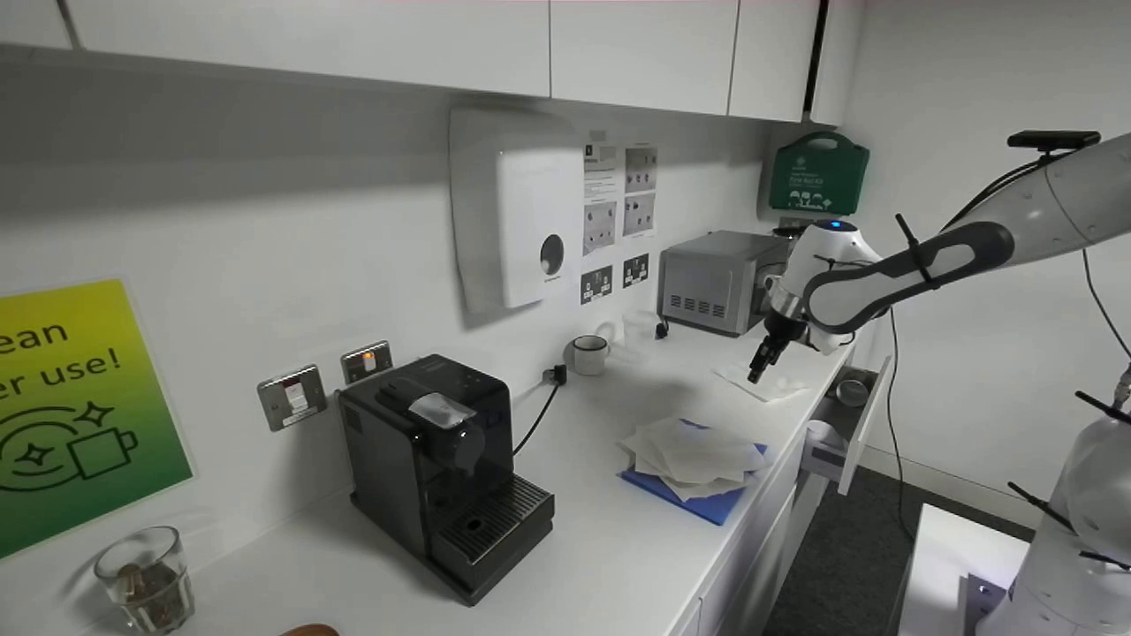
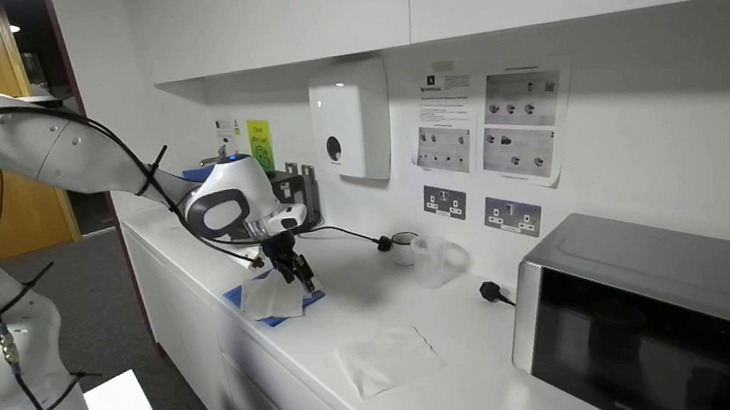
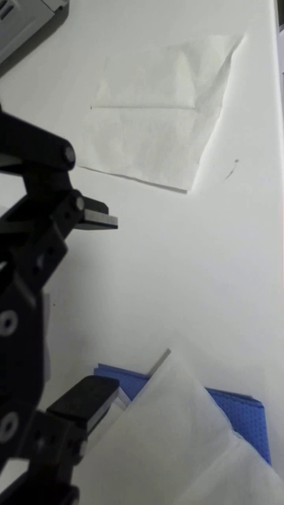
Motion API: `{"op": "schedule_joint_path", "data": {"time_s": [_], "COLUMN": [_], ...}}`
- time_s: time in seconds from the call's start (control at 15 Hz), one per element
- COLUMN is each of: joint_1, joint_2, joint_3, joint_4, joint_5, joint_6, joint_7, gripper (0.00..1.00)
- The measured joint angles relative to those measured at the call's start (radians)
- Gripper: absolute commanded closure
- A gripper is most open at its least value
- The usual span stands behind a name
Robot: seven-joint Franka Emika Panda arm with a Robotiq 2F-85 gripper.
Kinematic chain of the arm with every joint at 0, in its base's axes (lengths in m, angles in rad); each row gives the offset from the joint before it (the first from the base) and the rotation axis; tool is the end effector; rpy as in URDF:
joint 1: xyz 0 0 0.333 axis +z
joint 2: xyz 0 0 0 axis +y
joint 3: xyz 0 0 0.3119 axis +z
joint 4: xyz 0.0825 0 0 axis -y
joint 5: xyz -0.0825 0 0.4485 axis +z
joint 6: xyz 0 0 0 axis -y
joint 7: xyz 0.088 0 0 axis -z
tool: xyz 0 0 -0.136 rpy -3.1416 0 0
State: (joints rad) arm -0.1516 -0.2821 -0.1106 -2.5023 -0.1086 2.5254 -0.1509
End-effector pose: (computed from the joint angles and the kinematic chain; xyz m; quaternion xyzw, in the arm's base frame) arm 0.5067 -0.1348 0.3459 0.9881 -0.0161 0.1438 0.0528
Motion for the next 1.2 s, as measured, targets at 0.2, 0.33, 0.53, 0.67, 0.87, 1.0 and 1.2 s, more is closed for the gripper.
{"op": "schedule_joint_path", "data": {"time_s": [0.2,0.33,0.53,0.67,0.87,1.0,1.2], "joint_1": [0.02,0.039,0.079,0.102,0.127,0.14,0.15], "joint_2": [-0.001,-0.001,-0.001,-0.001,-0.001,-0.001,-0.001], "joint_3": [0.035,0.052,0.07,0.082,0.1,0.109,0.116], "joint_4": [-0.001,-0.007,-0.032,-0.056,-0.092,-0.114,-0.137], "joint_5": [-0.018,-0.021,-0.03,-0.055,-0.118,-0.169,-0.235], "joint_6": [-0.026,-0.039,-0.049,-0.05,-0.05,-0.05,-0.05], "joint_7": [0.012,0.01,-0.014,-0.036,-0.085,-0.122,-0.186], "gripper": [0.0,0.0,0.0,0.0,0.0,0.0,0.0]}}
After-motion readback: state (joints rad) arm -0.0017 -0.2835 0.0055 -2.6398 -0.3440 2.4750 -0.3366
